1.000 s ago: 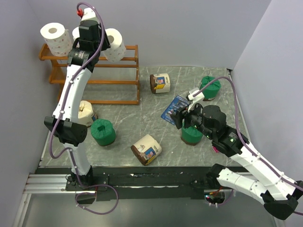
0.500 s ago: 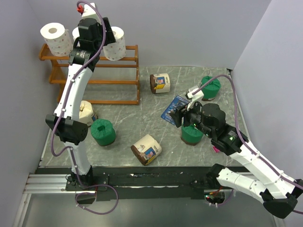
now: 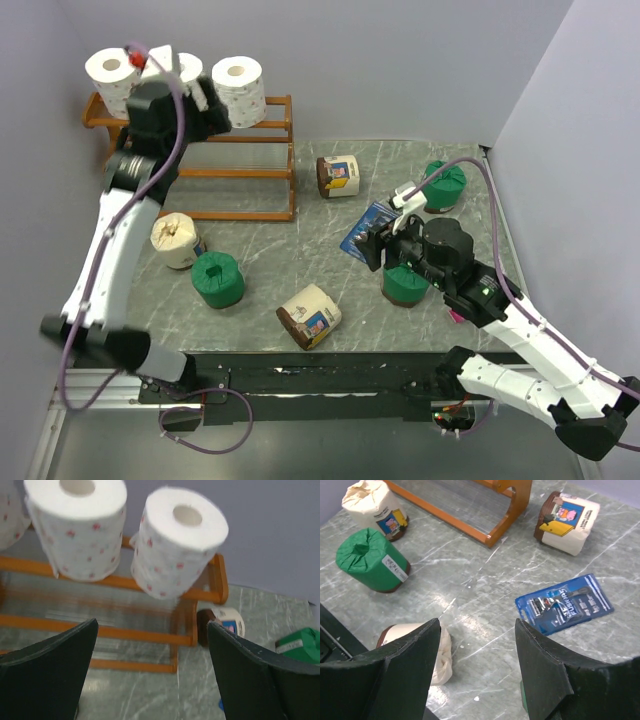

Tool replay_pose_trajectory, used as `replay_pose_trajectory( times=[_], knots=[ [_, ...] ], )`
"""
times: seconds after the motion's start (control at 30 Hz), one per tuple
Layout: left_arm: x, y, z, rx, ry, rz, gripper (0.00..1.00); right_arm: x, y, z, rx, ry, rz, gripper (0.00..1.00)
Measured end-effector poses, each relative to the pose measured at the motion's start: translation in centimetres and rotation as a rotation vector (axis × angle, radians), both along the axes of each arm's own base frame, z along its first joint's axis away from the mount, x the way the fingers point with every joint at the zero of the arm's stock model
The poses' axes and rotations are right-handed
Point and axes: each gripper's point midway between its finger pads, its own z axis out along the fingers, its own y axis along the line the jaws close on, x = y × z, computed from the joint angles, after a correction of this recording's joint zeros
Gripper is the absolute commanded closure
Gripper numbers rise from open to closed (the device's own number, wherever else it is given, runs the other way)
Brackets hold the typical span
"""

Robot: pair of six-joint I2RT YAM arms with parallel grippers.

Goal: Place and organize the paper towels onto the shelf

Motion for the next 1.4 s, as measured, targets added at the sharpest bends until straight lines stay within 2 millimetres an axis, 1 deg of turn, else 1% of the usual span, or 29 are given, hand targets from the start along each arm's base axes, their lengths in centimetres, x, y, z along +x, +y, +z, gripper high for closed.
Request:
replay_pose_trajectory(
  times=[0.07,0.1,0.13,0.23,0.33,0.43,0.5,0.53,0.57,0.7,0.77,0.87,1.0,1.17,1.23,1.37,1.4],
  knots=[
    [-2.6,0.4,-0.9,-0.026,0.018,-0.003,0.04,-0.1,0.2,-0.2,0.005,0.008,0.009,0.32],
    [-3.7,0.5,-1.7,-0.035,0.032,-0.006,0.03,-0.2,0.3,-0.4,0.008,0.013,0.014,0.32],
    [-4.9,0.6,-2.8,-0.051,0.049,-0.009,0.03,-0.2,0.4,-0.5,0.009,0.015,0.017,0.32],
    [-8.0,1.0,-8.0,-0.098,0.168,0.01,0.04,-0.5,0.5,-1.4,0.01,0.033,0.029,0.32],
    [-10.0,1.6,-13.8,-0.13,0.322,0.064,0.04,-0.9,0.5,-2.6,0.009,0.051,0.038,0.32],
    [-12.6,2.8,-19.9,-0.157,0.489,0.177,0.01,-1.1,0.4,-3.2,0.004,0.063,0.043,0.32],
    [-14.5,3.8,-22.4,-0.196,0.559,0.275,0.03,-1.1,0.4,-3.2,0.002,0.064,0.043,0.32],
    [-15.4,4.3,-23.4,-0.217,0.581,0.319,0.03,-1.2,0.4,-3.2,0.002,0.064,0.043,0.32],
    [-16.8,4.8,-24.5,-0.251,0.608,0.377,0.03,-1.2,0.3,-3.2,-0.001,0.064,0.043,0.32],
    [-20.4,5.7,-26.4,-0.358,0.643,0.488,0.07,-1.4,0.1,-3.1,-0.002,0.057,0.041,0.31],
    [-21.5,5.9,-27.0,-0.4,0.658,0.528,0.08,-1.5,-0.1,-2.8,0.004,0.05,0.04,0.32],
    [-22.4,6.0,-28.3,-0.435,0.689,0.576,0.12,-1.6,-0.2,-2.4,0.013,0.041,0.041,0.32],
    [-23.1,5.7,-30.3,-0.458,0.742,0.606,0.16,-1.7,-0.2,-2.5,0.013,0.043,0.041,0.32],
    [-23.3,5.5,-32.3,-0.467,0.78,0.621,0.19,-1.7,-0.3,-2.5,0.016,0.05,0.038,0.31],
    [-23.3,5.4,-33.1,-0.464,0.795,0.628,0.21,-1.8,-0.2,-2.5,0.018,0.052,0.038,0.31],
    [-22.5,5.0,-34.5,-0.471,0.811,0.632,0.29,-1.8,-0.3,-2.6,0.016,0.055,0.038,0.31],
    [-22.4,4.9,-34.8,-0.473,0.814,0.63,0.3,-1.8,-0.3,-2.6,0.016,0.055,0.038,0.31]
  ],
)
